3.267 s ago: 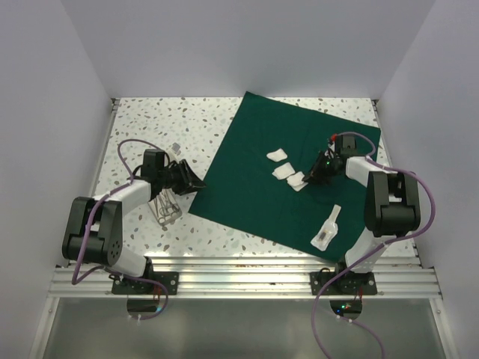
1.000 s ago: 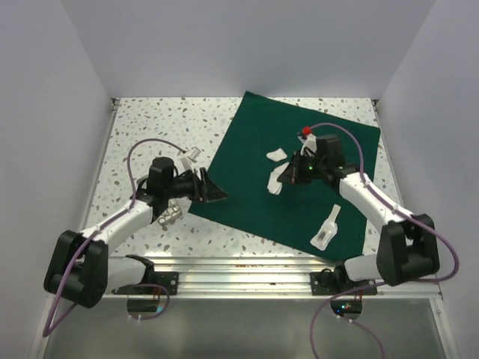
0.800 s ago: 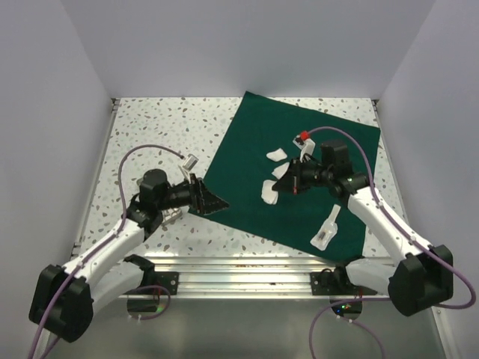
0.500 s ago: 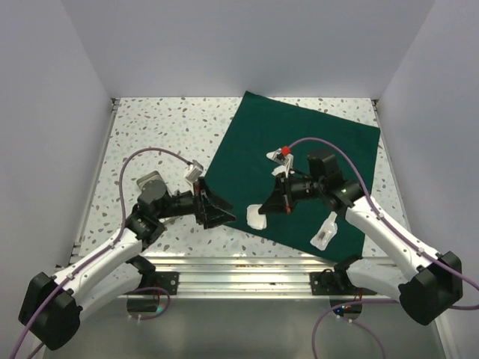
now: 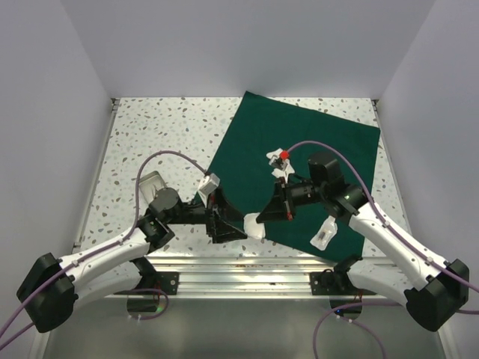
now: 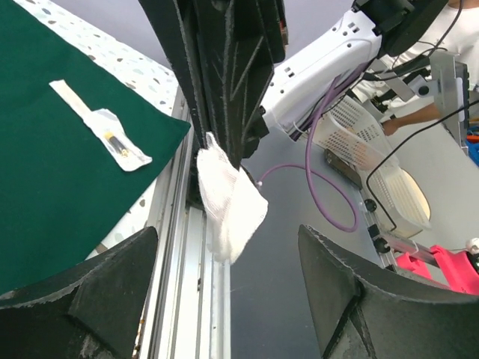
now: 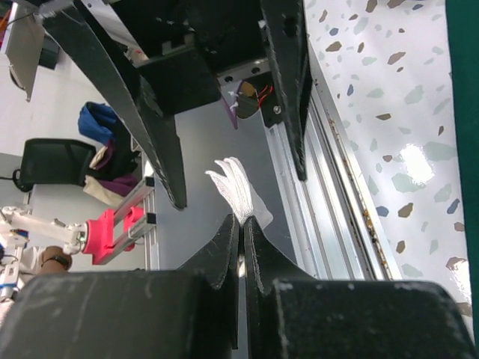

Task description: Prepare the surgical pack

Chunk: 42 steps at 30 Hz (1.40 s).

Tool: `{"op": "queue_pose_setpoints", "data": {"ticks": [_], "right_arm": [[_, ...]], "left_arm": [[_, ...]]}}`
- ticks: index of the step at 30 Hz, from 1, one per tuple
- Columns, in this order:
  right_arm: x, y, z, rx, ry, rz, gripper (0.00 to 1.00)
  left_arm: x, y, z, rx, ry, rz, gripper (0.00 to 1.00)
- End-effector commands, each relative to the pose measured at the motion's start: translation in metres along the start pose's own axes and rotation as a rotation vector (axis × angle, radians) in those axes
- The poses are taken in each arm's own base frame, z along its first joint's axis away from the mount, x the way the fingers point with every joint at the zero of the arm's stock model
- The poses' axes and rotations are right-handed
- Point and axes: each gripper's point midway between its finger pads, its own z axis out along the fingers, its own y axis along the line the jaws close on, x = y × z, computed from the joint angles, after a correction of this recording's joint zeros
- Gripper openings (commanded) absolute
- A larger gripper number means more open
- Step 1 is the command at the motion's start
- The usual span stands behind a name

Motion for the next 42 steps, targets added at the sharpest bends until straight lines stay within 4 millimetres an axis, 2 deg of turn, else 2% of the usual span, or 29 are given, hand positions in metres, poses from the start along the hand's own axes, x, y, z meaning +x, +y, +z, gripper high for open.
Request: {"op": "queue_pose_setpoints", "data": {"ticks": [1,6,9,10,11,12,13,14,15,16,17,18,19,20,21,23,24,26,27,29,32,36,39,42], "right_arm": [[-0.011,0.023,-0.001,-0.059,-0.022,-0.062,0.00],[-0.010,0.024,0.005,-0.066,-0.009,-0.064,0.00],[-0.009,0.022,0.008,-0.065,0.002,-0.069,0.00],[-0.010,0.020,0.008,-0.056,0.000,-0.071,0.00],[-0.009,0.014,0.008,-0.025,0.003,-0.062,0.00],[-0.011,0.011,0.009,-0.001,0.003,-0.066,0.00],[-0.011,0.005,0.009,0.024,0.008,-0.080,0.04],[-0.009,0.000,0.008,0.058,0.017,-0.057,0.12],[-0.018,-0.012,0.007,0.143,-0.014,-0.059,0.21],[-0.021,-0.021,0.007,0.194,-0.019,-0.054,0.40],[-0.018,-0.033,0.003,0.269,-0.008,-0.028,0.50],[-0.034,-0.053,-0.007,0.431,-0.060,-0.035,0.58],[-0.039,-0.075,-0.018,0.571,-0.079,-0.010,0.78],[-0.029,-0.093,-0.032,0.708,-0.042,0.044,0.85],[-0.044,-0.110,-0.055,0.876,-0.089,0.039,0.90],[-0.038,-0.127,-0.069,0.996,-0.044,0.070,0.92],[-0.039,-0.131,-0.072,1.026,-0.047,0.070,0.93],[-0.042,-0.138,-0.071,1.034,-0.056,0.061,0.93],[-0.038,-0.142,-0.069,1.032,-0.045,0.066,0.93],[-0.039,-0.144,-0.059,0.990,-0.042,0.051,0.93],[-0.031,-0.152,-0.045,0.936,-0.012,0.051,0.93],[-0.024,-0.157,-0.028,0.855,0.013,0.061,0.93],[-0.022,-0.156,-0.020,0.813,0.018,0.056,0.93],[-0.022,-0.156,-0.017,0.792,0.026,0.038,0.93]], "left_arm": [[-0.017,-0.010,0.012,0.049,-0.049,0.091,0.80],[-0.017,-0.008,0.020,0.055,-0.040,0.075,0.78],[-0.018,-0.010,0.020,0.060,-0.047,0.073,0.67],[-0.019,-0.010,0.020,0.062,-0.047,0.065,0.50],[-0.020,-0.010,0.020,0.061,-0.047,0.059,0.39],[-0.019,-0.008,0.022,0.053,-0.036,0.039,0.18],[-0.019,-0.007,0.022,0.049,-0.034,0.031,0.06],[-0.019,-0.005,0.022,0.040,-0.031,0.021,0.00],[-0.018,0.003,0.021,0.011,-0.021,-0.003,0.00],[-0.018,0.007,0.020,-0.006,-0.021,-0.018,0.00],[-0.020,0.015,0.017,-0.038,-0.025,-0.038,0.00],[-0.021,0.033,0.008,-0.105,-0.031,-0.091,0.00],[-0.022,0.042,0.002,-0.136,-0.033,-0.122,0.00],[-0.023,0.054,-0.005,-0.178,-0.037,-0.157,0.00],[-0.024,0.080,-0.024,-0.285,-0.043,-0.229,0.00],[-0.018,0.114,-0.047,-0.418,-0.037,-0.321,0.00],[-0.017,0.138,-0.074,-0.526,-0.039,-0.363,0.00],[-0.018,0.170,-0.105,-0.675,-0.037,-0.371,0.00],[-0.010,0.183,-0.132,-0.769,-0.044,-0.456,0.00],[-0.010,0.199,-0.157,-0.848,-0.071,-0.498,0.00],[-0.016,0.221,-0.213,-1.012,-0.136,-0.551,0.00],[-0.020,0.236,-0.257,-1.173,-0.136,-0.544,0.00],[-0.018,0.239,-0.268,-1.214,-0.127,-0.540,0.00],[-0.003,0.240,-0.271,-1.228,-0.081,-0.572,0.00]]}}
